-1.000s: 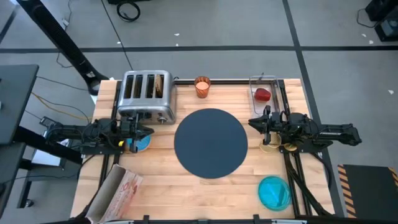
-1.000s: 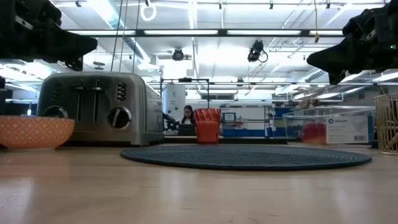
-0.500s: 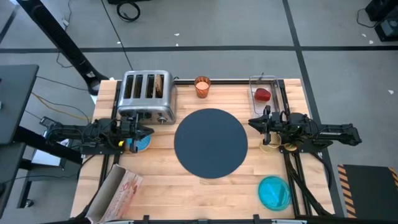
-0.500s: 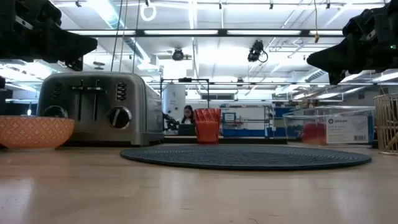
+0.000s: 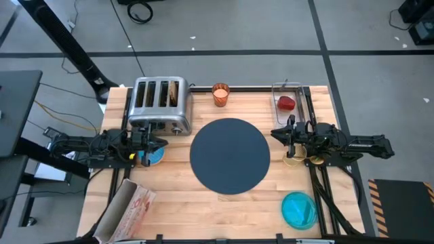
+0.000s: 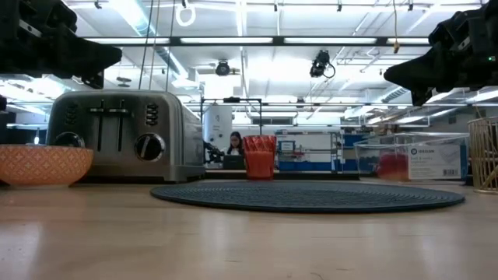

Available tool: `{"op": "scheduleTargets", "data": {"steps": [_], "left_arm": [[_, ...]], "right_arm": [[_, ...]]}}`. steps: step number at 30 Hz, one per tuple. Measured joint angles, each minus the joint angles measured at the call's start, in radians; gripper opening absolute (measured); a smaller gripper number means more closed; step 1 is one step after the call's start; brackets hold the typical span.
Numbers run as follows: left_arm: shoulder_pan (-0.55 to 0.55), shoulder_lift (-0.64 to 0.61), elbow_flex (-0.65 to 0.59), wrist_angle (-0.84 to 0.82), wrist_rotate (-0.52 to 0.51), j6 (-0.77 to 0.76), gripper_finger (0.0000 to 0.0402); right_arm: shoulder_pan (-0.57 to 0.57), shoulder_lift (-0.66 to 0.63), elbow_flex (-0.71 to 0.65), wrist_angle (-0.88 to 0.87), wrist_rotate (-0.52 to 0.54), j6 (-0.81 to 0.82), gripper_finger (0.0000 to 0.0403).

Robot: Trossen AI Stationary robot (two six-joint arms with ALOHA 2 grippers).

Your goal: Arrange a breakfast setting

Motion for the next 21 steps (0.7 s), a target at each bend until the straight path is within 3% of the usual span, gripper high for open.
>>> {"op": "scheduleTargets", "data": {"steps": [21], "left_arm": [[0.000, 0.000, 0.000, 0.002, 0.000, -0.038, 0.0036]], "right_arm": [[0.000, 0.000, 0.000, 0.000, 0.000, 0.000, 0.0062]]}}
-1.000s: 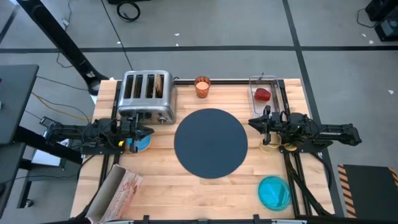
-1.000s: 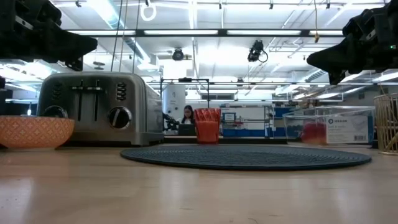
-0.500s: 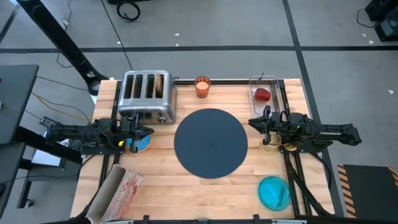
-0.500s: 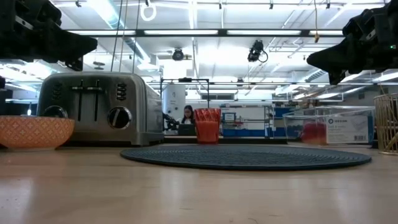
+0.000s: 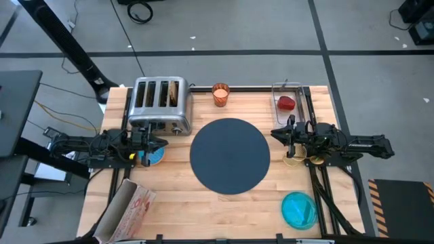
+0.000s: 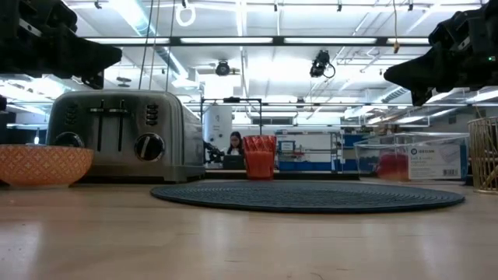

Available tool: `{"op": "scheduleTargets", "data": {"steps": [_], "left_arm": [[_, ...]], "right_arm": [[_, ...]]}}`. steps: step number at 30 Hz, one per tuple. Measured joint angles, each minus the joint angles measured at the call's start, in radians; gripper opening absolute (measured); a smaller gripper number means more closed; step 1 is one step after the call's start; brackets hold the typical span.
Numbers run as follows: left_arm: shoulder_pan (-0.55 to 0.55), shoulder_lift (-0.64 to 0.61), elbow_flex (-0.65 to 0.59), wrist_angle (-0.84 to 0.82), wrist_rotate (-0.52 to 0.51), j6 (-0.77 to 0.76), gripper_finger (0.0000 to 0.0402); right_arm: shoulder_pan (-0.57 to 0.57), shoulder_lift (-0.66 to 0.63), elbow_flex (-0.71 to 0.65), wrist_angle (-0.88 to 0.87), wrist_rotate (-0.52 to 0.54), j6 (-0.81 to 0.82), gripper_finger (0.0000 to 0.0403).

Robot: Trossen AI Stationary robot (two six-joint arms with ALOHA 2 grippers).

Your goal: Arrange a breakfast setting

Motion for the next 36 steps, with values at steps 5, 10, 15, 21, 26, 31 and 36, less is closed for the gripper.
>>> {"op": "scheduleTargets", "data": {"steps": [5, 10, 15, 21, 26, 31, 36], "left_arm": [[0.000, 0.000, 0.000, 0.063, 0.000, -0.041, 0.0036], [0.000, 0.000, 0.000, 0.126, -0.023, -0.048, 0.0036], [0.000, 0.000, 0.000, 0.156, -0.122, -0.093, 0.0036], [0.003, 0.000, 0.000, 0.204, -0.167, -0.175, 0.0036], [0.004, 0.019, 0.047, 0.172, -0.170, -0.172, 0.0036], [0.004, 0.145, 0.224, 0.011, -0.173, -0.147, 0.0035], [0.004, 0.317, 0.452, -0.167, -0.173, -0.146, 0.0026]], "right_arm": [[0.000, 0.000, 0.000, 0.009, 0.000, 0.000, 0.0062], [0.000, 0.000, 0.000, 0.103, 0.080, 0.085, 0.0062], [0.000, 0.000, 0.003, 0.173, 0.254, 0.208, 0.0062], [0.001, 0.070, 0.090, 0.167, 0.255, 0.191, 0.0058], [0.002, 0.203, 0.211, 0.165, 0.249, 0.148, 0.0054], [0.017, 0.382, 0.386, 0.163, 0.225, 0.068, 0.0050], [0.022, 0.549, 0.580, 0.166, 0.225, 0.098, 0.0050]]}}
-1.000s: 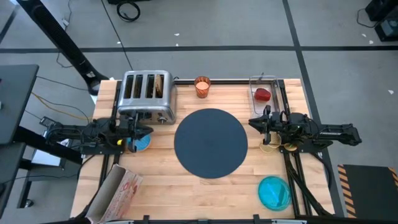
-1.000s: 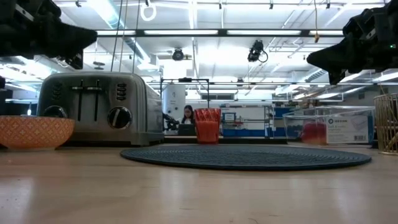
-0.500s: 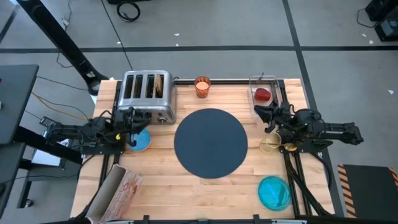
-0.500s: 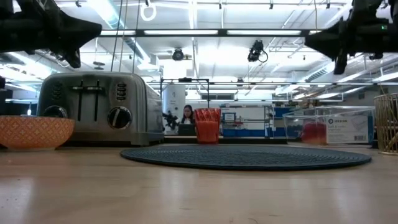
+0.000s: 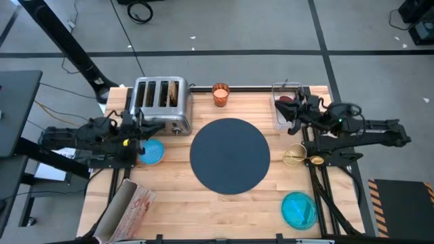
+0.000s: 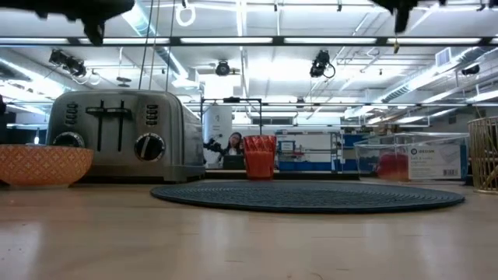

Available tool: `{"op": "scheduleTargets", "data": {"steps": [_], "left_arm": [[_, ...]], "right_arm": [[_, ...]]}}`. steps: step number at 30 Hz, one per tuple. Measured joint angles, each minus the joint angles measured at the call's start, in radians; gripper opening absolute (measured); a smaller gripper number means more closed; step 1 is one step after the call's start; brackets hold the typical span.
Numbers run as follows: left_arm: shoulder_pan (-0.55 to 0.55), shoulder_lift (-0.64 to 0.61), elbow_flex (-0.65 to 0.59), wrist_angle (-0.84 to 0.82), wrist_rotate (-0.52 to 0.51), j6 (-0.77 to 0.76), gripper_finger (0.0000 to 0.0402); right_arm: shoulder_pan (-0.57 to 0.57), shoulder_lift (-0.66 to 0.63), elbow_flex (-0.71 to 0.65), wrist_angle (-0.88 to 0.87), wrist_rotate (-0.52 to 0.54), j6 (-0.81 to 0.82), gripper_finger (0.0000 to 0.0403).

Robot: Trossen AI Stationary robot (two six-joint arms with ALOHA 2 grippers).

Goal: Arrange a breakfast setting
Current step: Put the blue bowl on the blue table mat

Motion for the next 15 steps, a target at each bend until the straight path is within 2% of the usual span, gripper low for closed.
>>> {"op": "scheduleTargets", "data": {"steps": [3, 6, 10, 15], "left_arm": [[0.000, 0.082, 0.135, -0.123, 0.001, -0.020, 0.0022], [0.000, 0.150, 0.257, -0.322, 0.024, -0.066, 0.0021], [0.000, 0.235, 0.373, -0.566, 0.139, -0.148, 0.0020], [-0.001, 0.358, 0.511, -0.813, 0.253, -0.337, 0.0017]], "right_arm": [[-0.001, 0.083, 0.098, -0.001, 0.000, 0.024, 0.0050], [-0.003, 0.155, 0.178, -0.031, -0.010, -0.038, 0.0050], [-0.003, 0.242, 0.260, -0.104, -0.055, -0.047, 0.0050], [0.008, 0.336, 0.340, -0.227, -0.065, -0.047, 0.0057]]}}
